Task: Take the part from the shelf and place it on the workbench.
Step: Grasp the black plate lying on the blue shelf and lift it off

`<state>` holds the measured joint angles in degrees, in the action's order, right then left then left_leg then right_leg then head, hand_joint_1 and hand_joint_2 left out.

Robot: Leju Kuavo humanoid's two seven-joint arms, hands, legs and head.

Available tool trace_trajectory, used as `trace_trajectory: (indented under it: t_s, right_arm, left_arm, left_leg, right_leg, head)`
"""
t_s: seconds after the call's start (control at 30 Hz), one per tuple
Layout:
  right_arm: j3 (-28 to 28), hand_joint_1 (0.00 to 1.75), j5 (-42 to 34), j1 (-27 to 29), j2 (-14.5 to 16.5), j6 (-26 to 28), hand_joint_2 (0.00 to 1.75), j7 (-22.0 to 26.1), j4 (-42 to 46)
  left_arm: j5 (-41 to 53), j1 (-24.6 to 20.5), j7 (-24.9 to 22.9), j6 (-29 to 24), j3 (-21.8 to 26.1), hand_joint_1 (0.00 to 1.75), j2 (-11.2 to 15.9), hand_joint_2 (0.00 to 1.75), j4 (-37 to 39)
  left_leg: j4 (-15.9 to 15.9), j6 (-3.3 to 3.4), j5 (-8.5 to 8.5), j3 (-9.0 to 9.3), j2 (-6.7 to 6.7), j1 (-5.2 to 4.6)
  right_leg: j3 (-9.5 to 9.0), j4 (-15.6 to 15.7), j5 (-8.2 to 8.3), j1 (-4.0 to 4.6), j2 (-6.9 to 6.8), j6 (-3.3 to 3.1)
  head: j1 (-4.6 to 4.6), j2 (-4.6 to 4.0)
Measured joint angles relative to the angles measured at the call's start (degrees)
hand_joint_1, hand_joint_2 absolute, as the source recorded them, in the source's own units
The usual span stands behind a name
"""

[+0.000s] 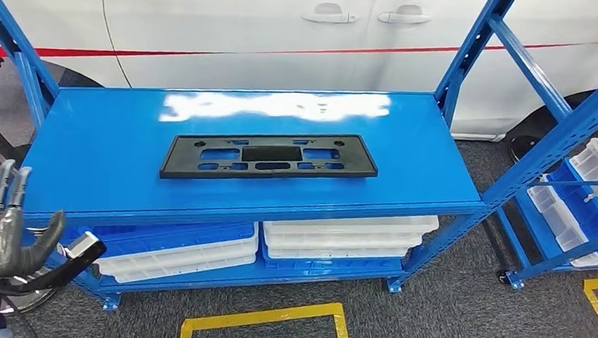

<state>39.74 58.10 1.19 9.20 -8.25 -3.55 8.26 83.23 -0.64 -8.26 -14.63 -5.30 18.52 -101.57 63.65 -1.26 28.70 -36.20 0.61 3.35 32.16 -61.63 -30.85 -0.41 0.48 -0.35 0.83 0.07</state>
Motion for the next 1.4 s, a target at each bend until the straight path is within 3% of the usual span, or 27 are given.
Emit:
trace_trajectory:
  t_s: [0.07, 0.17, 0.2, 0.23, 0.27, 0.37, 0.43, 0.5, 0.57, 0.67, 0.73, 0.77, 0.83, 0.9, 0.97, 1.07, 1.13, 1.2, 1.23, 1.27, 1.3, 1.37, 1.4]
  right_arm:
    - [0.00, 0.00, 0.03, -0.07, -0.14, -0.56, 0.00, 0.01, 0.01]
    - [0.00, 0.00, -0.01, -0.10, -0.19, -0.87, 0.00, 0.30, 0.01]
    - [0.00, 0.00, -0.05, -0.09, -0.19, -0.90, 0.00, 0.45, 0.01]
    - [0.00, 0.00, -0.09, -0.09, -0.19, -0.92, 0.00, 0.56, 0.01]
    - [0.00, 0.00, -0.10, -0.11, -0.18, -0.94, 0.00, 0.49, 0.01]
    - [0.01, 0.00, -0.06, -0.12, -0.17, -0.96, 0.00, -0.19, -0.02]
    - [0.02, 0.00, -0.02, -0.08, -0.19, -0.98, 0.00, -0.38, -0.05]
    - [0.02, 0.00, 0.03, -0.06, -0.16, -1.04, 0.00, -0.48, -0.09]
    - [0.02, 0.00, 0.03, -0.04, -0.05, -1.13, 0.00, -0.55, -0.11]
    - [0.02, 0.00, 0.02, -0.05, 0.14, -1.21, 0.00, -0.62, -0.14]
    - [0.02, 0.00, 0.02, -0.05, 0.25, -1.22, 0.00, -0.63, -0.15]
    - [0.02, 0.00, 0.02, -0.05, 0.27, -1.22, 0.00, -0.63, -0.15]
    - [0.02, 0.00, 0.05, -0.07, 0.30, -1.23, 0.00, -0.63, -0.15]
    - [0.02, 0.00, 0.09, -0.13, 0.37, -1.23, 0.00, -0.63, -0.15]
    - [0.02, 0.00, 0.12, -0.11, 0.42, -1.22, 0.00, -0.64, -0.15]
    - [0.02, 0.00, 0.21, -0.08, 0.34, -1.19, 0.00, -0.69, -0.14]
    - [0.02, 0.00, 0.30, -0.07, 0.28, -1.08, 0.00, -0.78, -0.14]
    - [0.02, 0.00, 0.33, 0.01, 0.16, -0.99, 0.00, -0.57, -0.11]
    - [0.02, 0.00, 0.32, 0.05, 0.08, -0.98, 0.00, -0.36, -0.11]
    - [0.02, 0.00, 0.34, 0.06, -0.01, -0.99, 0.00, -0.16, -0.10]
    - [0.02, 0.00, 0.38, 0.06, -0.07, -0.98, 0.00, -0.08, -0.10]
    - [0.02, 0.00, 0.51, 0.07, -0.14, -0.92, 0.00, -0.19, -0.10]
    - [0.01, 0.00, 0.58, 0.07, -0.14, -0.89, 0.00, -0.23, -0.11]
  left_arm:
    - [0.71, -1.46, -0.12, -0.26, -1.79, 0.00, -0.65, 0.00, 1.20]
    - [0.21, -2.67, -0.63, -0.66, -3.29, 0.00, -0.88, 0.00, 1.92]
    - [-0.13, -2.81, -0.74, -0.73, -3.47, 0.00, -0.88, 0.00, 2.02]
    - [-0.47, -2.85, -0.79, -0.75, -3.58, 0.00, -0.88, 0.00, 2.10]
    - [-0.73, -2.86, -0.78, -0.76, -3.65, 0.00, -0.88, 0.00, 2.16]
    - [-1.06, -2.91, -0.70, -0.76, -3.80, 0.00, -0.88, 0.00, 2.21]
    - [-1.12, -2.92, -0.68, -0.76, -3.84, 0.00, -0.89, 0.00, 2.28]
    - [-1.16, -2.91, -0.67, -0.76, -3.96, 0.00, -0.88, 0.00, 2.31]
    - [-1.17, -2.95, -0.66, -0.77, -4.06, 0.00, -0.84, 0.00, 2.34]
    - [-1.21, -3.03, -0.67, -0.77, -4.11, 0.00, -0.78, 0.00, 2.50]
    - [-1.25, -2.93, -0.67, -0.76, -4.22, 0.00, -0.77, 0.00, 2.70]
    - [-1.26, -2.92, -0.66, -0.76, -4.30, 0.00, -0.77, 0.00, 2.76]
    - [-1.30, -2.98, -0.66, -0.76, -4.38, 0.00, -0.75, 0.00, 2.80]
    - [-1.35, -3.07, -0.66, -0.76, -4.44, 0.00, -0.65, 0.00, 2.81]
    - [-1.37, -3.07, -0.66, -0.78, -4.49, 0.00, -0.48, 0.00, 2.79]
    - [-1.40, -3.07, -0.66, -0.79, -4.52, 0.00, -0.32, 0.00, 2.75]
    - [-1.33, -3.08, -0.66, -0.75, -4.58, 0.00, -0.31, 0.00, 2.71]
    - [-0.96, -3.06, -0.66, -0.61, -4.68, 0.00, -0.33, 0.00, 2.75]
    - [-0.67, -3.06, -0.66, -0.53, -4.76, 0.00, -0.35, 0.00, 2.81]
    - [-0.38, -3.06, -0.67, -0.47, -4.87, 0.00, -0.38, 0.00, 2.89]
    - [-0.14, -3.08, -0.67, -0.45, -4.99, 0.00, -0.41, 0.00, 3.00]
    - [0.12, -3.23, -0.68, -0.44, -5.16, 0.00, -0.47, 0.00, 3.15]
    - [0.17, -3.38, -0.68, -0.46, -5.22, 0.00, -0.51, 0.00, 3.20]
  left_leg:
    - [0.34, 0.41, 0.09, -0.17, -0.10, 0.08]
    - [0.24, 0.67, 0.20, -0.03, -0.50, -0.15]
    - [0.23, 0.77, 0.28, 0.05, -0.64, -0.31]
    - [0.21, 0.89, 0.39, 0.18, -0.73, -0.50]
    - [0.15, 1.01, 0.49, 0.39, -0.79, -0.73]
    - [-0.80, 1.15, 0.47, 1.33, -0.77, -1.32]
    - [-1.87, 0.87, 0.01, 1.75, -0.84, -1.21]
    - [-2.87, 0.29, -0.48, 2.03, -1.00, -1.19]
    - [-2.12, 0.05, 0.28, 1.88, -1.06, -1.44]
    - [6.34, -0.09, 4.93, -1.72, -0.92, -1.65]
    - [10.73, -0.40, 6.16, -3.88, -0.90, -1.66]
    - [10.14, -0.48, 5.18, -3.62, -0.90, -1.66]
    - [3.89, -0.28, 1.59, -0.54, -0.81, -1.70]
    - [-1.53, 0.51, -0.25, 2.14, -0.61, -1.95]
    - [-2.54, 1.30, -0.23, 2.52, -0.53, -2.25]
    - [-3.55, 2.27, -0.85, 2.75, -0.80, -1.75]
    - [-4.15, 2.71, -1.18, 2.96, -1.09, -1.39]
    - [-4.28, 2.77, -1.23, 2.96, -1.26, -1.10]
    - [-4.28, 2.70, -1.19, 3.01, -1.32, -0.90]
    - [-4.27, 2.54, -1.13, 3.13, -1.35, -0.64]
    - [-4.26, 2.30, -1.04, 3.32, -1.35, -0.34]
    - [-4.30, 1.53, -0.90, 3.69, -1.28, 0.04]
    - [-4.34, 1.02, -0.93, 3.73, -1.22, 0.05]
  right_leg:
    - [0.86, -2.00, -1.52, -0.11, -0.09, 0.51]
    - [5.69, -11.28, -5.84, -0.13, -0.13, 1.04]
    - [7.18, -13.89, -6.43, 0.04, -0.13, 0.95]
    - [7.78, -14.74, -5.95, 0.29, -0.13, 0.67]
    - [7.36, -13.53, -4.44, 0.59, -0.13, 0.17]
    - [2.87, -3.48, 1.12, 1.64, -0.25, -2.39]
    - [1.49, 0.04, 2.04, 2.27, -0.41, -3.54]
    - [0.97, 1.85, 2.68, 2.42, -0.44, -3.90]
    - [-0.11, 4.04, 3.58, 2.01, -0.51, -3.90]
    - [-0.88, 5.18, 4.11, 1.81, -0.46, -3.82]
    - [-0.77, 4.67, 3.78, 1.98, -0.28, -3.61]
    - [-0.73, 4.32, 3.55, 2.04, -0.15, -3.45]
    - [-0.64, 3.30, 2.86, 2.07, 0.14, -3.00]
    - [-0.14, 2.00, 2.16, 2.20, 0.38, -2.41]
    - [0.34, 1.41, 1.93, 2.18, 0.50, -1.91]
    - [0.65, 0.64, 1.13, 2.17, 0.46, -0.97]
    - [2.69, -3.85, -1.72, 1.68, 0.34, 0.11]
    - [5.93, -10.81, -4.79, 0.97, 0.32, 1.09]
    - [6.77, -12.83, -5.14, 0.71, 0.32, 1.49]
    - [6.58, -12.80, -4.36, 0.47, 0.31, 1.87]
    - [5.26, -10.46, -2.55, 0.23, 0.29, 2.21]
    - [1.36, -2.75, 1.31, -0.20, 0.24, 2.92]
    - [-0.06, 0.34, 2.26, -0.21, 0.23, 2.89]
  head:
    - [-0.03, 0.00]
    - [-0.05, 0.00]
    - [-0.04, 0.00]
    - [-0.04, 0.00]
    - [-0.05, 0.00]
    - [-0.03, 0.00]
    - [-0.10, 0.00]
    - [-0.19, 0.00]
    - [-0.16, 0.00]
    - [-0.12, 0.00]
    - [-0.12, 0.00]
    - [-0.13, 0.00]
    - [-0.12, 0.00]
    - [-0.13, 0.00]
    - [-0.13, 0.00]
    - [-0.14, 0.00]
    - [-0.15, 0.00]
    - [-0.15, 0.00]
    - [-0.15, 0.00]
    - [-0.16, 0.00]
    - [-0.16, 0.00]
    - [-0.17, 0.00]
    - [-0.16, 0.00]
